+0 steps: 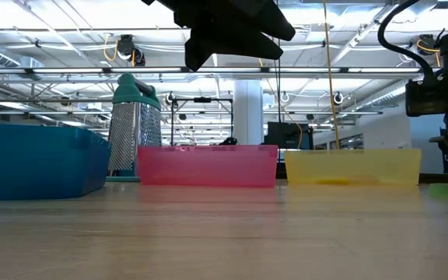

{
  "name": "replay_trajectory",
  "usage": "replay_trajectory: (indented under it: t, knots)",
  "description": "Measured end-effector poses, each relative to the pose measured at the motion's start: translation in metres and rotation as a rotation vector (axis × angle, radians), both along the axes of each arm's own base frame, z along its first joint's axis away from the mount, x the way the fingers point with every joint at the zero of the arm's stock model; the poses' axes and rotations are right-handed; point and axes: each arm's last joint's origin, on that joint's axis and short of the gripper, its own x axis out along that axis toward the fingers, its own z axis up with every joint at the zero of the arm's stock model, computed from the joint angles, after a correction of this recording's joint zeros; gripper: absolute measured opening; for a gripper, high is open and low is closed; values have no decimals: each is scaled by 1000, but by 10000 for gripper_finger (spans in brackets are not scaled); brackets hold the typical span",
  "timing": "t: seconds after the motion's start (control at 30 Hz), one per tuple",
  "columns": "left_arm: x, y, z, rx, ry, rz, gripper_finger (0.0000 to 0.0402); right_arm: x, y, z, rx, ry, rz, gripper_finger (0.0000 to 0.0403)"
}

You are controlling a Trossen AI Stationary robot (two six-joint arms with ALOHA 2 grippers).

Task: Pick & Place Kitchen Items
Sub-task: Put the green spatula into the yellow bin

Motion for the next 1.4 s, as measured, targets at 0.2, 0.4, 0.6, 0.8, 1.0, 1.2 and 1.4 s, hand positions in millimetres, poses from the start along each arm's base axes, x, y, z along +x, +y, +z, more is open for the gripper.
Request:
replay_trajectory:
  t: [0.2,0.4,0.6,0.8,1.0,1.2,1.4]
  knots:
    - [0,0,0,0,0,0,127,4,2,2,-11,-47,70,17]
    - [0,0,0,3,0,-2,127,9,4,4,-35,-108,119,27]
    - [0,0,0,2,0,-1,127,10,1,16,-159,-223,176,16]
    - [0,0,0,-16,-1,10,127,8,-17,47,-495,-410,251,18]
    - [1,0,1,-24,-10,12,127,1,-47,75,-1068,-338,223,22]
    - [2,-1,4,-36,-42,12,127,-2,-78,86,-1333,-50,266,19]
    - [3,1,5,-14,-68,63,127,4,-114,81,-1312,47,257,19]
